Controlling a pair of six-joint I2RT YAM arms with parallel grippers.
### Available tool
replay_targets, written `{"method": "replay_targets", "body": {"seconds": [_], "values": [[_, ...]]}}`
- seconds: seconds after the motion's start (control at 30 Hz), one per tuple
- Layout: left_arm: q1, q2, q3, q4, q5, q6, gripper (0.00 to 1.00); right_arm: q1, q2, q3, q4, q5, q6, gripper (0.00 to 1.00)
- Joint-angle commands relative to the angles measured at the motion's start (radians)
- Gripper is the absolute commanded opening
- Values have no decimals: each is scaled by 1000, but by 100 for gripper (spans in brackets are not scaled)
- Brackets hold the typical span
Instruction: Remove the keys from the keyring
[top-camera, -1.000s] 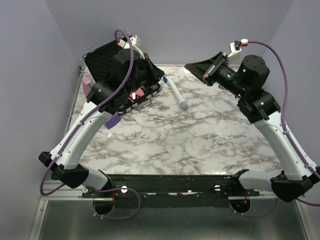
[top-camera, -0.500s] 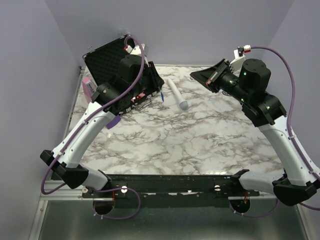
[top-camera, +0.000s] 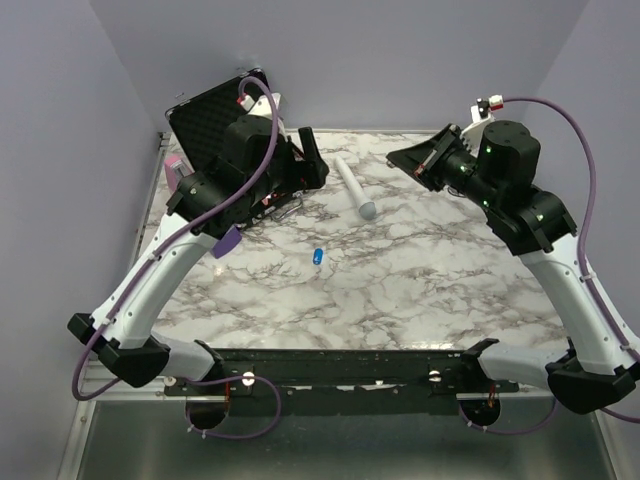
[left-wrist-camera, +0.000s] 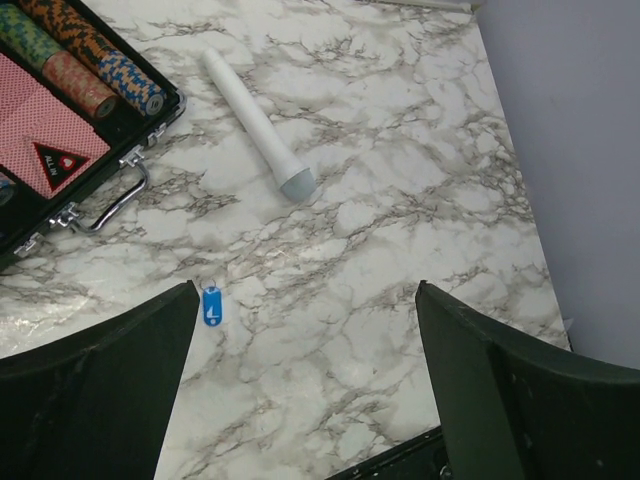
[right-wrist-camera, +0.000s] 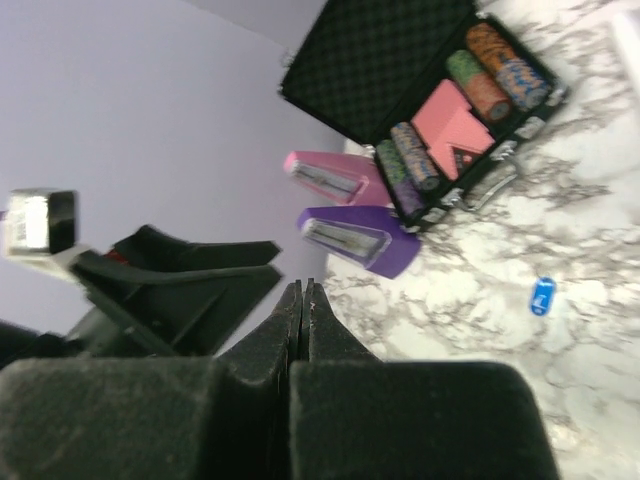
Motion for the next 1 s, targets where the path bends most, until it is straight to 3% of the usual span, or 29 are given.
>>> {"method": "replay_targets", "body": {"seconds": [0.0, 0.13, 0.3, 0.5, 0.77, 0.97], "values": [[22, -66, -1, -78, -54, 8, 98, 4, 16, 54, -194, 141, -118, 1], [37, -139, -80, -86, -74, 10, 98, 4, 68, 49, -364, 206, -166, 1], [42, -273, -229, -89, -122, 34, 98, 2, 154, -21, -416, 200, -160, 1], [45, -403, -392, -107, -145, 31, 98, 2, 318, 29, -519, 289, -201, 1], [48, -477, -461, -126, -165, 25, 98, -1, 478, 68, -575, 314, -216, 1], [50, -463, -452, -121, -159, 39, 98, 1, 487, 74, -567, 288, -221, 56]]}}
